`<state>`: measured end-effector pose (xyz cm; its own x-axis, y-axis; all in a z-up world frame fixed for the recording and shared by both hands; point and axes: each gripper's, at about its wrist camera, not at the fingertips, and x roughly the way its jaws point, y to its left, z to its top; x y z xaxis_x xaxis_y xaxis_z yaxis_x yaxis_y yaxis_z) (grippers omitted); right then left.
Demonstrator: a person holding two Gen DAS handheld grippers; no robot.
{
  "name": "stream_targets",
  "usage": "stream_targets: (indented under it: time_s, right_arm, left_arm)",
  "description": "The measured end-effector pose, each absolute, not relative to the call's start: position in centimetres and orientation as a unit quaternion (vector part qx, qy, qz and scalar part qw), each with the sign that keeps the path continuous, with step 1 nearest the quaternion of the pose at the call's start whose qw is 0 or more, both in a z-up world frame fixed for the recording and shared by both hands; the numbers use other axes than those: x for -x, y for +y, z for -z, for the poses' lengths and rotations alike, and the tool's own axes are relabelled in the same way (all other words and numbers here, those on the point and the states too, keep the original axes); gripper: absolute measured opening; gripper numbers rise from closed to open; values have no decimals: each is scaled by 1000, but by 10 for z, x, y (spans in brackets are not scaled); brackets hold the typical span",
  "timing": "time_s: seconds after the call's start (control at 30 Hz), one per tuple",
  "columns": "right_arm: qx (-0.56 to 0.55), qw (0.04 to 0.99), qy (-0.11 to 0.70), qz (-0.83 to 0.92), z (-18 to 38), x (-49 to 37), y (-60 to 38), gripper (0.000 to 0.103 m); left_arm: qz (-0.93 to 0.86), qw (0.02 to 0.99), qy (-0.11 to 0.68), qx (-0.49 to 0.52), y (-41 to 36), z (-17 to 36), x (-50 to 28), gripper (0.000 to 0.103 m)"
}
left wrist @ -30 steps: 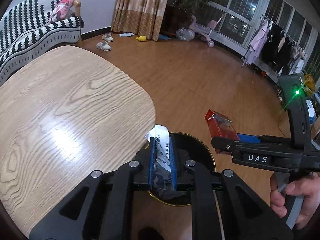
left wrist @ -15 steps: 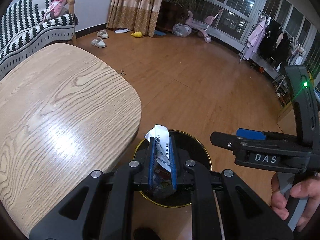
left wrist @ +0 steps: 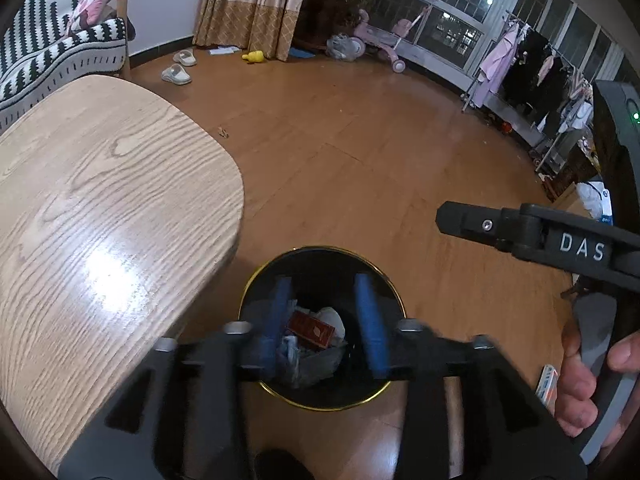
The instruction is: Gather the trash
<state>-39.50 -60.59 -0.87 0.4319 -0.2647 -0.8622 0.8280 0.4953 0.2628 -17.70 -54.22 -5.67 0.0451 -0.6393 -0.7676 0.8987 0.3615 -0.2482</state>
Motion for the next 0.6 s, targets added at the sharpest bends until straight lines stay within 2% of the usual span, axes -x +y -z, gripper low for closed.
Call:
stream_targets:
  time_s: [0.07, 0.17, 0.27, 0.6]
  right_arm:
    - [-354, 771, 394, 353, 7, 393, -605, 82]
    - [-345, 780, 390, 348, 1, 384, -599, 85]
    - [-326, 794, 387, 336, -8, 366, -587, 86]
    - [-258, 852, 393, 231, -38, 247, -506, 88]
  left_arm:
    - [542, 713, 420, -148, -539, 53, 178, 56]
    - [531, 727, 415, -133, -525, 42, 168, 79]
    - [511, 749, 403, -125, -503, 30, 151, 91]
    - [351, 840, 406, -84, -365, 1, 47, 93]
